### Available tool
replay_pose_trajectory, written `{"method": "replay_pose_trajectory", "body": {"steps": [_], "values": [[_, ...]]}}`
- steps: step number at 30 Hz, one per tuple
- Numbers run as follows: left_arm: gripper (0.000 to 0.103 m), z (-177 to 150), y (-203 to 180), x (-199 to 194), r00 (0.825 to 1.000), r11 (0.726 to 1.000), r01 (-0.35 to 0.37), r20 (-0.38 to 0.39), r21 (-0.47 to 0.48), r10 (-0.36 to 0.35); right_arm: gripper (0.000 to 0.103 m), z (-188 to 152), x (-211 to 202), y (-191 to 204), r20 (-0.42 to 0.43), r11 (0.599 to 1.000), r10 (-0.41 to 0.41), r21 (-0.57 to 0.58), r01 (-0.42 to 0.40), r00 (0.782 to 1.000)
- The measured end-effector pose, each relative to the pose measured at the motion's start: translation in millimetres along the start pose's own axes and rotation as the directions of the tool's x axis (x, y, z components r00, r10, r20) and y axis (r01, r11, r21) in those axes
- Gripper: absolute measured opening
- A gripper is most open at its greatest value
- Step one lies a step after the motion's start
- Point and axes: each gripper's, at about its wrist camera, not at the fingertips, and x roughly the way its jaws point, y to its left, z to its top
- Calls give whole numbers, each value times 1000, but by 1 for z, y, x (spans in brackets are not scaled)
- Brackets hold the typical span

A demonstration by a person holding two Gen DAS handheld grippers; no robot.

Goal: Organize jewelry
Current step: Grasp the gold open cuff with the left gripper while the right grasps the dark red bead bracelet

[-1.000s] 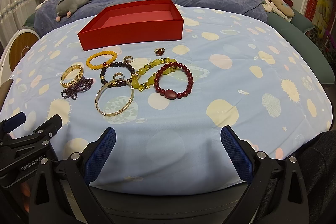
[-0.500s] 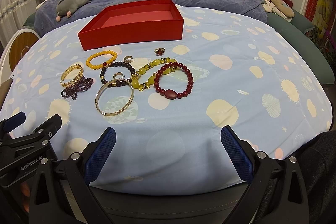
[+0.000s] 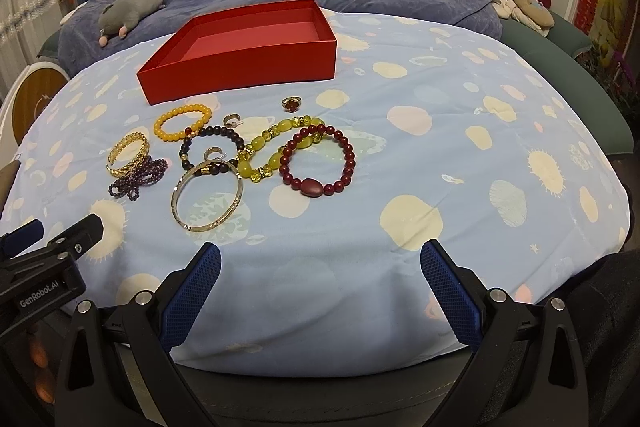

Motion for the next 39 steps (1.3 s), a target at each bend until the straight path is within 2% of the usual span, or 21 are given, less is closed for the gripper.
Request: {"method": "replay_pose_trajectory", "body": {"steps": [8, 14, 17, 22, 27, 32, 39], "values": [[96, 35, 8, 30, 999, 998, 8, -38, -63, -10, 96, 23, 9, -4, 6, 1000, 12, 0, -12, 1000], [96, 57, -8, 63, 998, 1000, 3, -66, -5, -3, 96, 37, 30, -10, -28, 1000, 9, 11, -9, 1000], [89, 59, -13, 78, 995, 1000, 24, -95, 19, -22, 96, 43, 41, -14, -46, 1000, 10, 30, -8, 999], [77, 63, -18, 80, 997, 999, 23, -73, 43, -20, 96, 51, 51, -17, -53, 999, 13, 47, -11, 998], [54, 63, -20, 76, 998, 997, 49, -51, 66, -46, 96, 54, 55, -23, -55, 998, 2, 68, 2, 998], [54, 64, -15, 74, 996, 996, 78, -51, 35, -76, 92, 55, 56, -27, -62, 997, 3, 73, 1, 998], [54, 62, -7, 66, 997, 998, 65, -43, 1, -64, 79, 57, 59, -35, -73, 996, -6, 91, 12, 997]]}}
